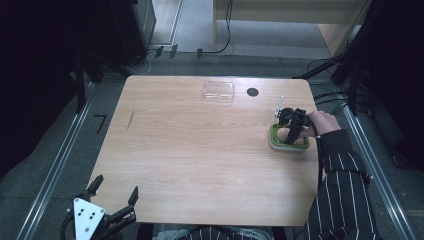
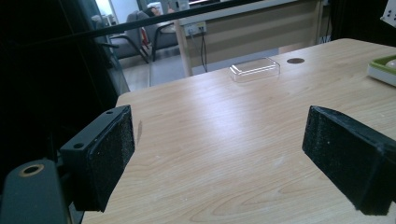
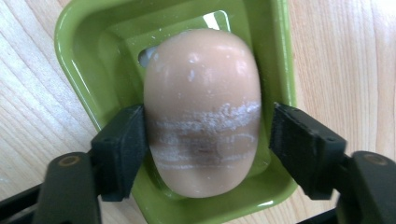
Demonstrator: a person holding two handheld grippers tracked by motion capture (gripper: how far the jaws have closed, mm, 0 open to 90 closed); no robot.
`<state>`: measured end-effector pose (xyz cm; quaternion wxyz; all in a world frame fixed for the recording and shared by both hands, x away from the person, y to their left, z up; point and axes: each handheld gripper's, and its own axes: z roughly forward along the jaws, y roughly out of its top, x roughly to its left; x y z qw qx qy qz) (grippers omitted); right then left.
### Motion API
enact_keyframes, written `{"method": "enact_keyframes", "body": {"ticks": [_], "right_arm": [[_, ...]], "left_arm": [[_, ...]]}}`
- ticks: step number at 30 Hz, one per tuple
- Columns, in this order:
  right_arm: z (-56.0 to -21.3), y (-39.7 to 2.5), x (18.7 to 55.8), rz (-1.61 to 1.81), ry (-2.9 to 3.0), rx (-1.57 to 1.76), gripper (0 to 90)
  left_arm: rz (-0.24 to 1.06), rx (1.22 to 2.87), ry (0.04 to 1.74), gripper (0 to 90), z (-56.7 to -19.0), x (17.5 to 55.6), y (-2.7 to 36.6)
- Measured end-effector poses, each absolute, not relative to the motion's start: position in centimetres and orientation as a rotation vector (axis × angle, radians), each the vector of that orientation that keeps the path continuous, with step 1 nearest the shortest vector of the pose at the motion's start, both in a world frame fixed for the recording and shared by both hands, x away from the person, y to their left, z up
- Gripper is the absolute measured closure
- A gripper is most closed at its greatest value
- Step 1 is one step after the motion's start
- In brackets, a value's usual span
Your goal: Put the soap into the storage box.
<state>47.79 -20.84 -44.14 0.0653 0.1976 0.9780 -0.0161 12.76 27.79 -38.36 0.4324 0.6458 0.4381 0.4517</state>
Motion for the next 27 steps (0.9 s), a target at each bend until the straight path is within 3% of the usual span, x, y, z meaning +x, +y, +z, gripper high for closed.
{"method": "enact_keyframes", "body": {"ticks": [7,18,27], "right_arm": [[-43.5,-21.4,47.5,0.014,2.966,0.755,14.7],[-41.9,-21.0,46.2,0.125,2.943,0.900,13.3],[-41.5,-19.7,44.9,0.144,2.891,1.061,2.9]], "left_arm": [[1.110,1.620,1.069,9.6,-38.4,13.5,27.5],[1.088,1.626,1.039,9.6,-38.3,14.3,26.9],[1.075,1.615,1.030,9.6,-38.3,14.7,26.9]]}}
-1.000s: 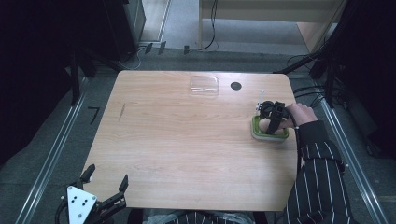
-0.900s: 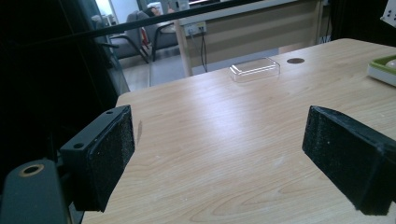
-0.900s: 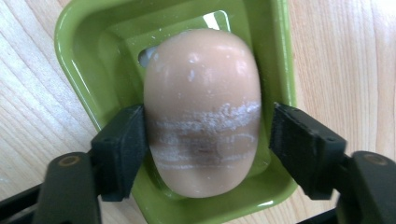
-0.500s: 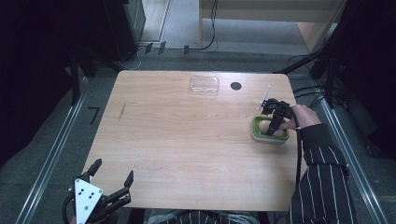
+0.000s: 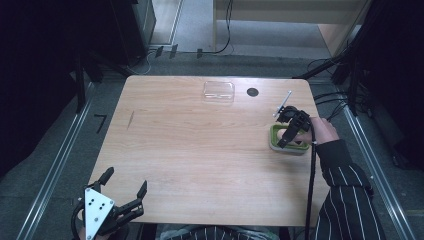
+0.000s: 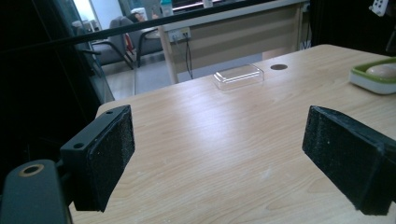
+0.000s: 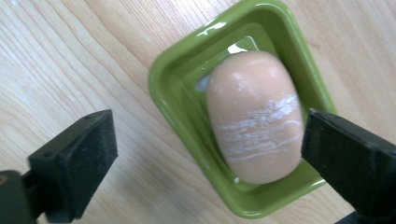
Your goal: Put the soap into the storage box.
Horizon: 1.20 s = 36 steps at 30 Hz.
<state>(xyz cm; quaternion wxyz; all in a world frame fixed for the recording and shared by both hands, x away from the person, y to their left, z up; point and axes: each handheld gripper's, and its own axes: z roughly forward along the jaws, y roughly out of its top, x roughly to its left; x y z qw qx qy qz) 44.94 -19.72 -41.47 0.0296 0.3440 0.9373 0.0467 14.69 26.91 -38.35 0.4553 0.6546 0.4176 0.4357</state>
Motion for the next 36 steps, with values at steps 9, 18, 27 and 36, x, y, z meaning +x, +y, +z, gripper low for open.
{"method": "enact_keyframes", "body": {"ticks": [9,18,27,36], "right_arm": [[-41.5,-18.3,43.1,0.107,2.835,1.144,0.8],[-41.5,-17.9,40.7,0.076,2.782,1.238,0.9],[-41.8,-17.4,38.4,0.065,2.764,1.255,1.1],[-42.4,-16.9,35.8,0.032,2.767,1.237,1.2]], "left_arm": [[1.067,1.632,1.008,9.6,-38.4,14.9,26.7],[1.056,1.636,0.994,9.6,-38.4,15.3,26.5],[1.047,1.644,0.981,9.6,-38.4,15.6,26.2],[1.033,1.648,0.966,9.6,-38.4,16.1,25.9]]}}
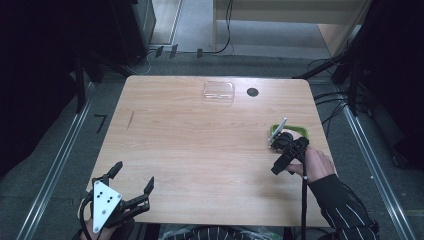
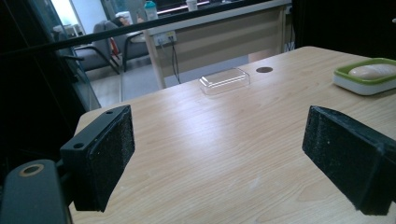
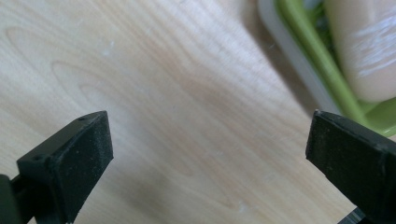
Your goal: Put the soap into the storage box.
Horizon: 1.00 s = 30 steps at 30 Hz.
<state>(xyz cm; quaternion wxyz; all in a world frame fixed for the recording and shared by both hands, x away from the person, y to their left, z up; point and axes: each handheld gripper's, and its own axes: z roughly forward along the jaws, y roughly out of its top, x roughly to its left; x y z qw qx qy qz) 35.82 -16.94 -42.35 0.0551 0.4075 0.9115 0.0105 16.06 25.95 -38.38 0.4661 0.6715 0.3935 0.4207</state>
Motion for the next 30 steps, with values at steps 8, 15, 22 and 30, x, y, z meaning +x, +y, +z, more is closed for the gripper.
{"method": "enact_keyframes", "body": {"ticks": [8,15,22,30], "right_arm": [[-43.4,-16.9,33.4,0.020,2.768,1.219,1.4],[-44.2,-17.2,31.9,-0.007,2.770,1.219,1.6],[-45.1,-17.8,30.7,-0.019,2.758,1.236,1.9],[-45.6,-18.8,29.7,0.007,2.736,1.265,1.9]], "left_arm": [[1.024,1.654,0.953,9.6,-38.4,16.4,25.7],[1.018,1.660,0.942,9.6,-38.4,16.7,25.5],[1.015,1.660,0.935,9.6,-38.4,16.8,25.4],[1.011,1.662,0.924,9.6,-38.4,17.0,25.2]]}}
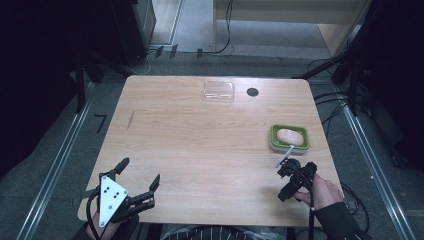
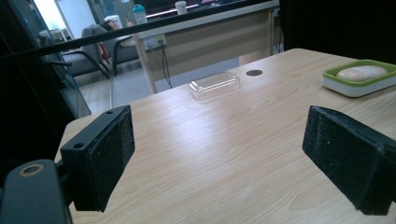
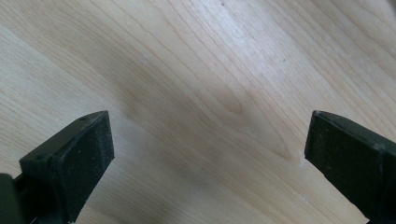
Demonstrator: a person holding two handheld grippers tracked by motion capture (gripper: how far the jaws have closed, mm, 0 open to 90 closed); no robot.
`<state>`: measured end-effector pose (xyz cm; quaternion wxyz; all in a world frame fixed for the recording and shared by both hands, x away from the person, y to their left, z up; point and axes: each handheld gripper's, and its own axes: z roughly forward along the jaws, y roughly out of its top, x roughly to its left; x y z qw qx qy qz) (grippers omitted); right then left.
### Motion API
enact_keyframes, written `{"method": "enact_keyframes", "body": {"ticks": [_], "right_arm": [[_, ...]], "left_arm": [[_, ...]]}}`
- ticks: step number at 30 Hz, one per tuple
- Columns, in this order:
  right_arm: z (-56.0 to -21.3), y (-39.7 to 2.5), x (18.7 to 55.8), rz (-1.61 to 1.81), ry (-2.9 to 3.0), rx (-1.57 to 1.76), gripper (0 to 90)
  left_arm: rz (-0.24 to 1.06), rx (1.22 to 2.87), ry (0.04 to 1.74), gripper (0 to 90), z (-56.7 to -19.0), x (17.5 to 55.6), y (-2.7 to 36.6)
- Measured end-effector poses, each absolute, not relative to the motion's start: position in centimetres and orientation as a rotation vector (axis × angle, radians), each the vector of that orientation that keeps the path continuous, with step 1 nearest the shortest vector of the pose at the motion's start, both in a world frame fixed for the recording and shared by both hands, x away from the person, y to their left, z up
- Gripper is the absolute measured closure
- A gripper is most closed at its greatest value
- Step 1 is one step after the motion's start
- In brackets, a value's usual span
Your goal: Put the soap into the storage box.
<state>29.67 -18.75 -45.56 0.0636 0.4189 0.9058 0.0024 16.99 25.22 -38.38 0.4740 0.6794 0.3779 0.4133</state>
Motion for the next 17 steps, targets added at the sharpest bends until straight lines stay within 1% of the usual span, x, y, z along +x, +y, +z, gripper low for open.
{"method": "enact_keyframes", "body": {"ticks": [10,17], "right_arm": [[-46.1,-20.0,28.3,0.036,2.731,1.312,2.4],[-46.0,-20.4,28.3,0.054,2.729,1.301,2.5]], "left_arm": [[1.009,1.660,0.921,9.6,-38.4,17.1,25.1],[1.015,1.665,0.921,9.6,-38.4,17.0,25.0]]}}
